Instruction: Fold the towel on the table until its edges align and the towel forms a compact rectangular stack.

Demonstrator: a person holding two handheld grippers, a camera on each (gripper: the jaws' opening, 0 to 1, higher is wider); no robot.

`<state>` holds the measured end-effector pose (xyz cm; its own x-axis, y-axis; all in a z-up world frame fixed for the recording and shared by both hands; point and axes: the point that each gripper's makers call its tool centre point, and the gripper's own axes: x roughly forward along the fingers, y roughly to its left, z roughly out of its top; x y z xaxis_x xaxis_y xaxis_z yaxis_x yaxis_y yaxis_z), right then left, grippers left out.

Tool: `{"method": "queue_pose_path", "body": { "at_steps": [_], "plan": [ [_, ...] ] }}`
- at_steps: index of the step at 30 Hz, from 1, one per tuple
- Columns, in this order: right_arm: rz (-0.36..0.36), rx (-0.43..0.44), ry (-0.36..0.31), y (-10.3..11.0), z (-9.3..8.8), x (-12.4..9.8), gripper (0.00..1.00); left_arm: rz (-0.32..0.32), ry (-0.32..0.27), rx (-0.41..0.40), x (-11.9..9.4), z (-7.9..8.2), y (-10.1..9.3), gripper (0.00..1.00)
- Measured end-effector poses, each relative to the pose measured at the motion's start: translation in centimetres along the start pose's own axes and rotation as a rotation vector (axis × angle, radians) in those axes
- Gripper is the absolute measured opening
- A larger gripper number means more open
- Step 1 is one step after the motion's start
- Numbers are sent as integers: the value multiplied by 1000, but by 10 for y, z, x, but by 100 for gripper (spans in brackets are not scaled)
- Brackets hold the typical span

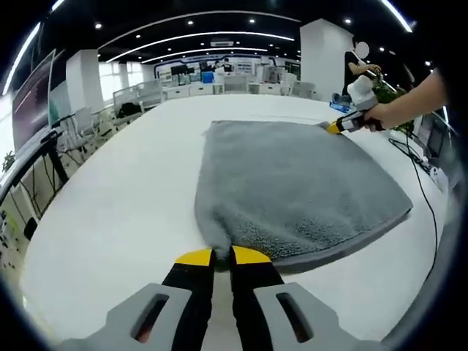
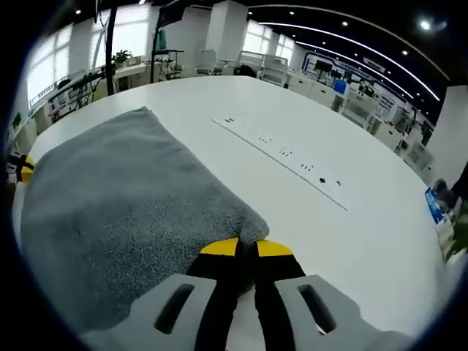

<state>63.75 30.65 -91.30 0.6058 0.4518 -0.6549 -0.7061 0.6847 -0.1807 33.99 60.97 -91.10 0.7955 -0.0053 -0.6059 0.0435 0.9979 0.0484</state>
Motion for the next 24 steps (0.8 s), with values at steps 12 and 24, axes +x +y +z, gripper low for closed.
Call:
{"method": "queue_pose_path", "body": {
  "at_steps": [12,24],
  "plan": [
    [-48,32,24,-55,-40,-28,5,-35,56,69,3,12,-70,8],
    [-102,130,8,-102,-73,-52,5,-141,97,122,-1,5,-140,8]
  ]
}}
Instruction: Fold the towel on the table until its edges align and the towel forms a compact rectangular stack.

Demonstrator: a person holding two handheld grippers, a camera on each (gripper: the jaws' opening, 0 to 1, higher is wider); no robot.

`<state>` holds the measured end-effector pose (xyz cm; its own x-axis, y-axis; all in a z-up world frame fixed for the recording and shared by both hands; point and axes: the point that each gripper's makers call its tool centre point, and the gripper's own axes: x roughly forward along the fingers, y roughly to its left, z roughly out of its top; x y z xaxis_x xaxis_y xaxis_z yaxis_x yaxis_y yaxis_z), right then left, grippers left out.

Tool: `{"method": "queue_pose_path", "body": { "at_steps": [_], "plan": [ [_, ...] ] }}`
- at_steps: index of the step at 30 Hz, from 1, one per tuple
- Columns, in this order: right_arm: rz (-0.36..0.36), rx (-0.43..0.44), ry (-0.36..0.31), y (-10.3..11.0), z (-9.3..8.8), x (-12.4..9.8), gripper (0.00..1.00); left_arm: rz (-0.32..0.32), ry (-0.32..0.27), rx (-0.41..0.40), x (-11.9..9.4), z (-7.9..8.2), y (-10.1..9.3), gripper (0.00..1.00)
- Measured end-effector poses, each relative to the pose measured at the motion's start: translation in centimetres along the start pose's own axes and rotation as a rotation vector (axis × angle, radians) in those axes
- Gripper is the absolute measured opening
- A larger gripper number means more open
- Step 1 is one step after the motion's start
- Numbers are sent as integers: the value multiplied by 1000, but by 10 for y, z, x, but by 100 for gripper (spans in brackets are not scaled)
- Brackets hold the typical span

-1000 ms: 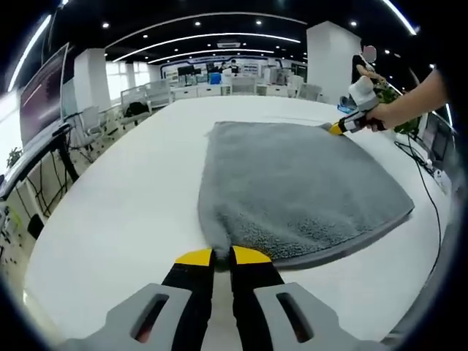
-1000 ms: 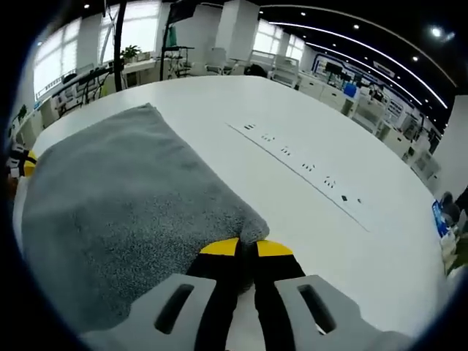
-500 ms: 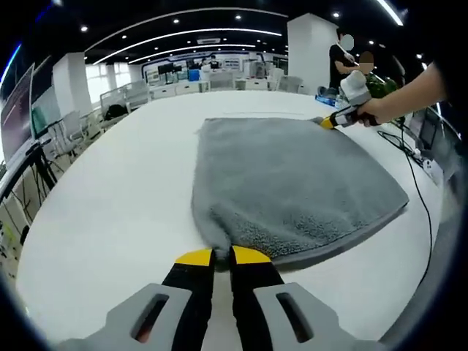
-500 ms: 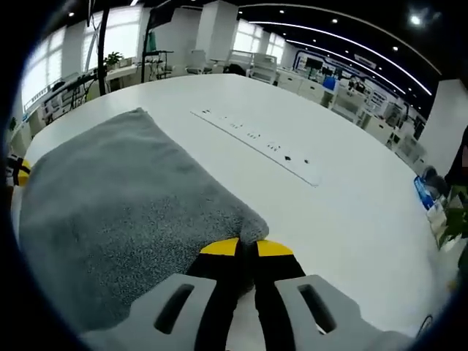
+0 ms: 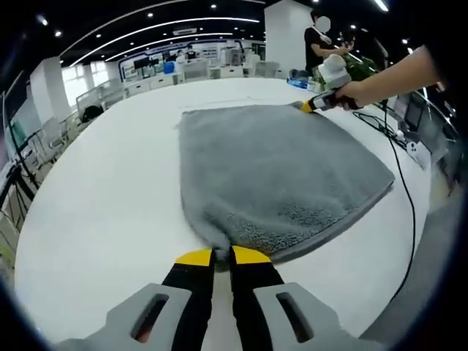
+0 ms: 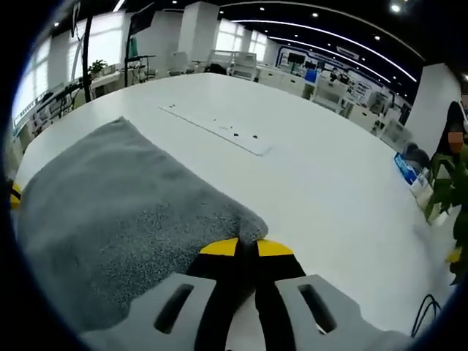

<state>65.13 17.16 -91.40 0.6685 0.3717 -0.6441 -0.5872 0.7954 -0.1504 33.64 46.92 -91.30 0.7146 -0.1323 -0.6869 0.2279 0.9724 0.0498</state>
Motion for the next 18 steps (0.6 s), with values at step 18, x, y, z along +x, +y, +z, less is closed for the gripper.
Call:
{"method": "queue_pose_path", "body": {
  "at_steps": [18],
  "plan": [
    [21,95,-58,-8,-6,-3,5,-39,61,5,-1,-3,-12,8]
  ]
}}
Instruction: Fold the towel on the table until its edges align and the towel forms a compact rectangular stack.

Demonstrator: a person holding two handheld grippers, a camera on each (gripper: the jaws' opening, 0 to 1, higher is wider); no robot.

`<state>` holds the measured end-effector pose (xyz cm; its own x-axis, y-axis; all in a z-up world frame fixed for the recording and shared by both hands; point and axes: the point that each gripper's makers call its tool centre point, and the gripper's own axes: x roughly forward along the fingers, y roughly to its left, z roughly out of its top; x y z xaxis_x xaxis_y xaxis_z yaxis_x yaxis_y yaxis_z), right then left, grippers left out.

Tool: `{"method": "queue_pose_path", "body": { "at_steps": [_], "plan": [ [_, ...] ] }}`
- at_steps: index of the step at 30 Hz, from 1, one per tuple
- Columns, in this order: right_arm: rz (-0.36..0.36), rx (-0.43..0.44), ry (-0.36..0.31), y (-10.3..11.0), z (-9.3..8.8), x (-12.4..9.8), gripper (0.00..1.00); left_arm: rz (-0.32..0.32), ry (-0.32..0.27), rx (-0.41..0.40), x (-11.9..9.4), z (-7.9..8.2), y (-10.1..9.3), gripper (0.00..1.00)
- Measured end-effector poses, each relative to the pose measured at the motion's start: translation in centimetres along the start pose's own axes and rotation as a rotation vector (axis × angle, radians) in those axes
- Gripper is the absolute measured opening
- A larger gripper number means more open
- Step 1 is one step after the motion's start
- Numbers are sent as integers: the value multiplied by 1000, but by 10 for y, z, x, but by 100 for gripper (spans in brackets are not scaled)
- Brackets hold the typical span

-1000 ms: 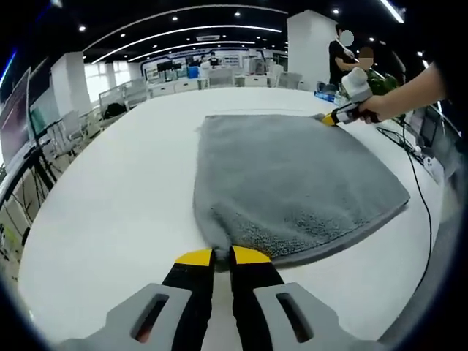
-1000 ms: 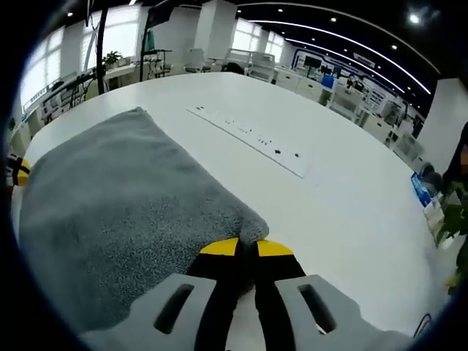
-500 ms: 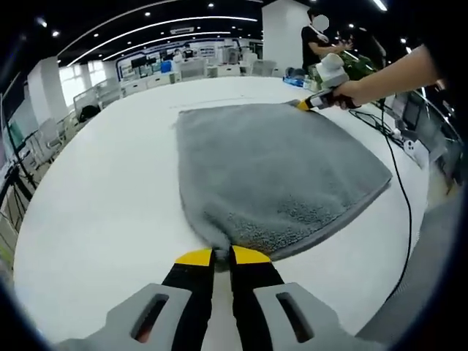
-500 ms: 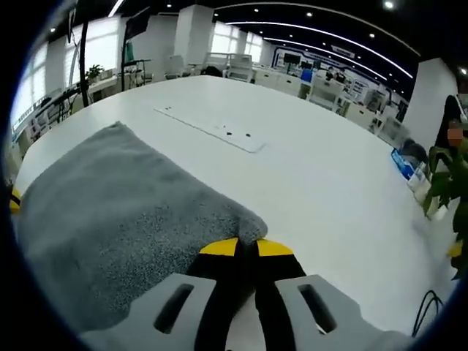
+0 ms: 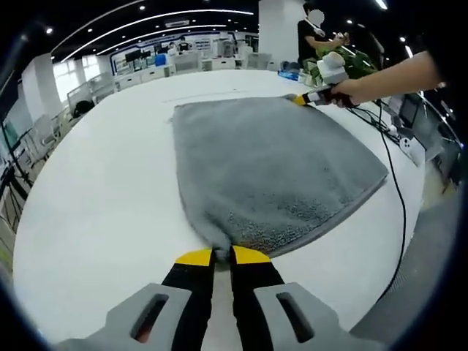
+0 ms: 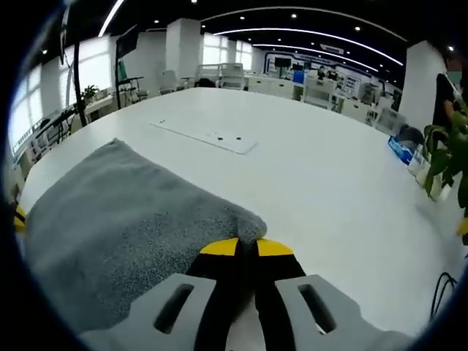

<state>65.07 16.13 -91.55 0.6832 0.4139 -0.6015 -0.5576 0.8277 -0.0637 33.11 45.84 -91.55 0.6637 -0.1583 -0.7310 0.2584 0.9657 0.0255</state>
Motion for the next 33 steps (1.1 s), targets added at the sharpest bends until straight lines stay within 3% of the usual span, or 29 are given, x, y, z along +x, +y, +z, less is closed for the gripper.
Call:
{"method": "queue_pose_path", "body": {
  "at_steps": [3,6,10,19,22,24,26,29,33],
  "plan": [
    [2,5,-4,-1,0,1,5,1,14,-2,-1,1,-1,9],
    [-12,127,-35,-2,-2,-1,5,14,28,-29,-2,2,-2,9],
    [-9,95,-37,2,-1,-6,5,63,84,64,-5,3,-3,11],
    [10,73,-29,-1,-1,-3,6,68,54,74,-12,8,-14,31],
    [11,72,-26,-2,-2,-2,7,80,59,109,-14,10,-15,42],
    [12,68,-23,-3,-2,0,7,79,39,132,-14,17,-19,43],
    [10,65,-22,-1,-1,-1,7,26,9,192,-8,24,-31,43],
    [11,62,-30,-2,-1,-2,7,-11,26,268,0,25,-43,43],
    [20,72,-32,-5,-2,3,7,-56,19,313,8,33,-64,45]
  ]
}}
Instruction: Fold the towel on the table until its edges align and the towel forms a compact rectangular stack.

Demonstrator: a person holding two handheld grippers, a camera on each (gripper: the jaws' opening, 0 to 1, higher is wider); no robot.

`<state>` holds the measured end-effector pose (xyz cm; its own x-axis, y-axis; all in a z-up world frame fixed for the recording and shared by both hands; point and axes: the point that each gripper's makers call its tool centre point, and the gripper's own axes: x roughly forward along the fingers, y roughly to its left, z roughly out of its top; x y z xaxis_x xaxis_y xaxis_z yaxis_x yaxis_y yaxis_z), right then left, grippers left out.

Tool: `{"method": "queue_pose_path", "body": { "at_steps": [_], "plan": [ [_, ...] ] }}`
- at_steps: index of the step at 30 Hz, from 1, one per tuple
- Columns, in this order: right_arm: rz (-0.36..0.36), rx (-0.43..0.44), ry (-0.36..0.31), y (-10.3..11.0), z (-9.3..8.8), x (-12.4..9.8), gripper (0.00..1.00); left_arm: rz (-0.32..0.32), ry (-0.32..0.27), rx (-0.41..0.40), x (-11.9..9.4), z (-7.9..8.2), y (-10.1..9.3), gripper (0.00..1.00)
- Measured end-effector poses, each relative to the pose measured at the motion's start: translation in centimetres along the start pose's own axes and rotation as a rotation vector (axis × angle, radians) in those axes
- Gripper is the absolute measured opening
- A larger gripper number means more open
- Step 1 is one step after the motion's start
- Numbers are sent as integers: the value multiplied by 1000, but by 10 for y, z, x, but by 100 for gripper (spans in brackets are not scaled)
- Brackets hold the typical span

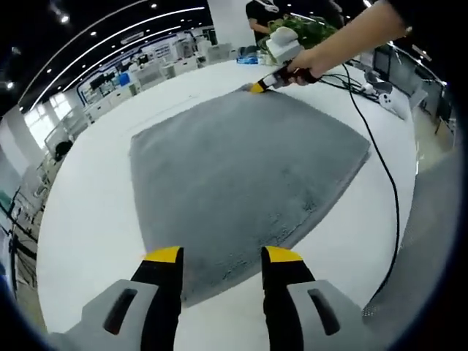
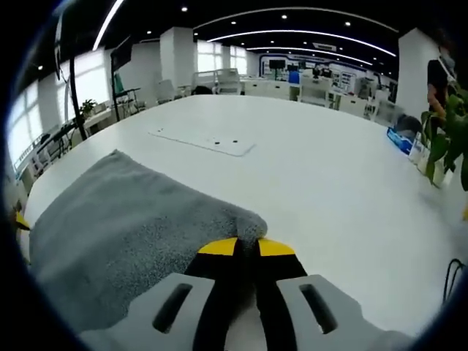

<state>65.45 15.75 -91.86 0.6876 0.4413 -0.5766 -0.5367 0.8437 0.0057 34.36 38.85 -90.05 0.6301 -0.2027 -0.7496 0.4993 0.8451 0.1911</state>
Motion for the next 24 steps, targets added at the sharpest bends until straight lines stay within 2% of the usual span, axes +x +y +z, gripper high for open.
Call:
{"method": "queue_pose_path", "body": {
  "at_steps": [9,13,24],
  "plan": [
    [16,-10,-4,4,0,-3,7,-79,-39,85,14,26,-44,45],
    [17,-7,-6,2,0,-2,7,-118,-78,130,16,39,-63,45],
    [29,-43,12,5,2,-5,7,-222,-111,251,28,66,-115,48]
  ]
}}
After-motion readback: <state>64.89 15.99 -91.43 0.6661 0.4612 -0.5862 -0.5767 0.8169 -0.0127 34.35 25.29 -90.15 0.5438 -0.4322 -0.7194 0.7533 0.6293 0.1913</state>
